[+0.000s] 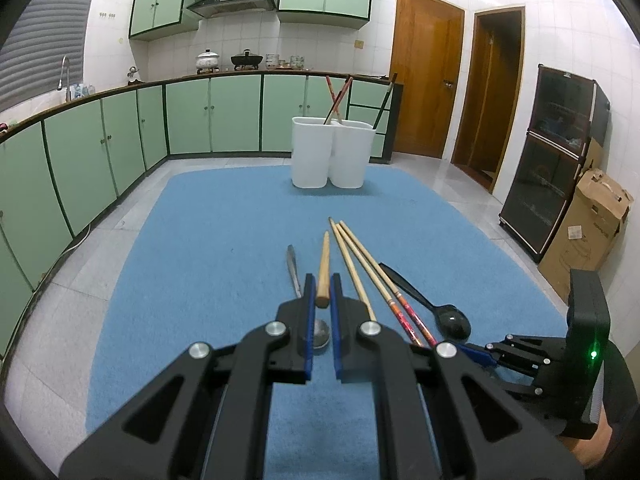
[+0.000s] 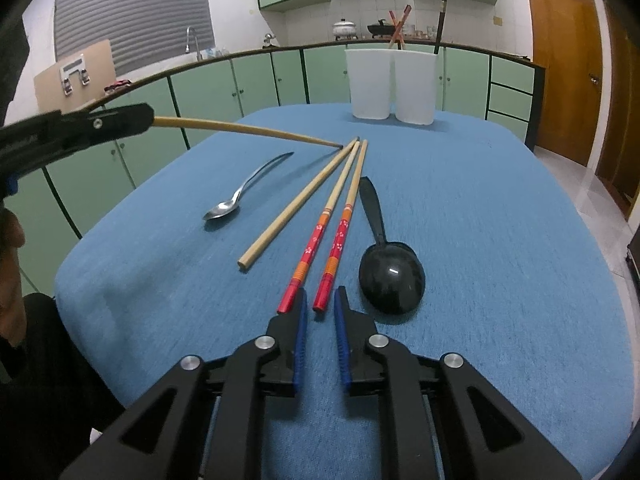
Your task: Organize utensils
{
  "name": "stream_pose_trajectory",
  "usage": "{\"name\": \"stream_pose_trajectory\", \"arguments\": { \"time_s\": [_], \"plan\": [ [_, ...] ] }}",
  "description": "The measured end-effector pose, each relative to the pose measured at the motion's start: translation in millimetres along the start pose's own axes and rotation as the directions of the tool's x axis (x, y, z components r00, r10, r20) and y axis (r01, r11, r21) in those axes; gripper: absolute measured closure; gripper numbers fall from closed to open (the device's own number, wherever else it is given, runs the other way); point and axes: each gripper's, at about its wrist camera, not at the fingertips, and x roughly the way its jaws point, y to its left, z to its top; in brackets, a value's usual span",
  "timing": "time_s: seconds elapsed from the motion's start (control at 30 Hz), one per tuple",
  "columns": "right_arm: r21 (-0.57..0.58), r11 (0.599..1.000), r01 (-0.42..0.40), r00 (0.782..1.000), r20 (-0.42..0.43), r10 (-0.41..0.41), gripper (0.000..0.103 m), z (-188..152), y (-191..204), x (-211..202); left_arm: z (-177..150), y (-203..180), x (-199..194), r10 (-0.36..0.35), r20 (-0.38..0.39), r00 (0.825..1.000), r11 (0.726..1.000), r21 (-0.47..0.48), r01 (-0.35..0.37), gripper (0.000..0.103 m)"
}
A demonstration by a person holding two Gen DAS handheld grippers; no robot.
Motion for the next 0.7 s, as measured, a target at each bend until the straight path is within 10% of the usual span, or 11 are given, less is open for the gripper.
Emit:
{"name": "stream_pose_trajectory", "arguments": {
  "time_s": [0.7],
  "plan": [
    [-0.058,0.997,-0.042,0.985,0.167,0.051,0.096,170,-29,-55,77,-2,-8,-0.037,0.075,0.996,0.995,0.095,0.030,0.097]
  ]
}}
